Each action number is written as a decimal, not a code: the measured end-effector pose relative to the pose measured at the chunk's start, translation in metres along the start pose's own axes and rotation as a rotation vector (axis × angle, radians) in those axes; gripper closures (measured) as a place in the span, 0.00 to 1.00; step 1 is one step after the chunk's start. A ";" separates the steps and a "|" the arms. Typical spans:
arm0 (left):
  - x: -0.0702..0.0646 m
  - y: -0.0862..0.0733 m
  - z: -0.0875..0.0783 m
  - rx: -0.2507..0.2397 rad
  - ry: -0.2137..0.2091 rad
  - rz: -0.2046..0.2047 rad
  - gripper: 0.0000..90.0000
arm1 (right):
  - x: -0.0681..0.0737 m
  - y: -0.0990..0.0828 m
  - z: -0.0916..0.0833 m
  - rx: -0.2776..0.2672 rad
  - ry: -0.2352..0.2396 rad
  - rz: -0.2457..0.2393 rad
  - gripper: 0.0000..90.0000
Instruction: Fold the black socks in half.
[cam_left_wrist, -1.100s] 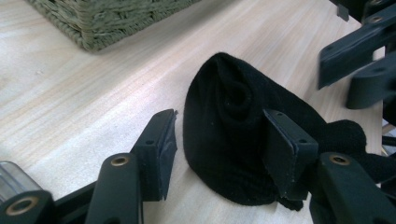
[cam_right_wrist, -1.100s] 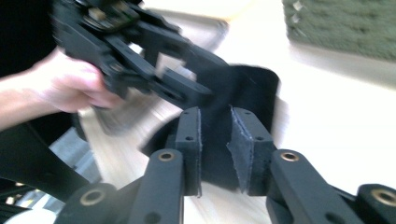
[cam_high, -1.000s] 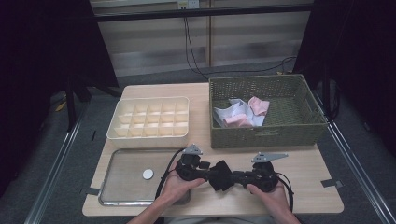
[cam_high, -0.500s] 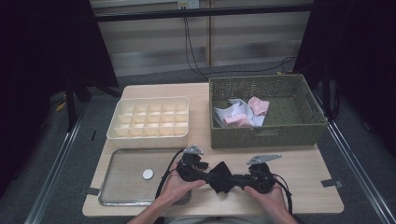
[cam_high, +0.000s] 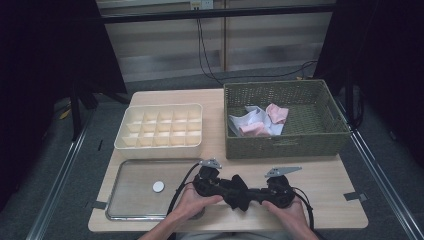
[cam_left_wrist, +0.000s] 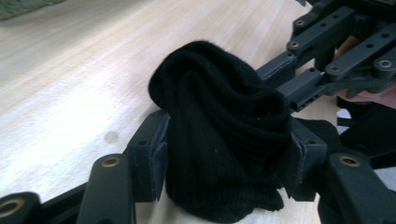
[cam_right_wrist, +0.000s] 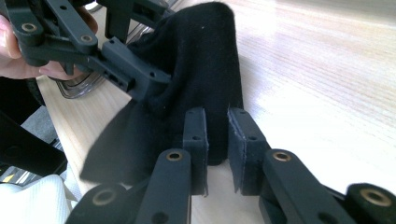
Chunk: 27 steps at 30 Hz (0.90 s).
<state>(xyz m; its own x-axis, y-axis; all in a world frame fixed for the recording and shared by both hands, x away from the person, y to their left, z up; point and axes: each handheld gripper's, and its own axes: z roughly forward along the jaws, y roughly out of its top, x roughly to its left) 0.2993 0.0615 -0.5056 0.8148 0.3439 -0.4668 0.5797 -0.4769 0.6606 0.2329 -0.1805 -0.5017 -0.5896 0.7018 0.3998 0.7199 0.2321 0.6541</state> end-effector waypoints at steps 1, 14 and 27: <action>0.000 0.000 0.000 0.002 -0.007 0.006 0.49 | 0.000 0.000 0.000 -0.001 0.000 0.000 0.86; -0.019 0.003 -0.013 -0.058 0.034 0.098 0.73 | -0.002 0.002 0.007 -0.044 0.020 -0.024 0.85; -0.016 0.005 -0.024 -0.058 0.081 0.135 0.73 | -0.004 0.007 0.006 -0.107 0.032 -0.016 0.78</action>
<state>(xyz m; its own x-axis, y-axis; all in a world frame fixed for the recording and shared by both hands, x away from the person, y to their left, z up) 0.2886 0.0732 -0.4804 0.8808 0.3449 -0.3246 0.4622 -0.4764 0.7480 0.2426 -0.1776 -0.5023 -0.6133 0.6763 0.4080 0.6681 0.1686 0.7247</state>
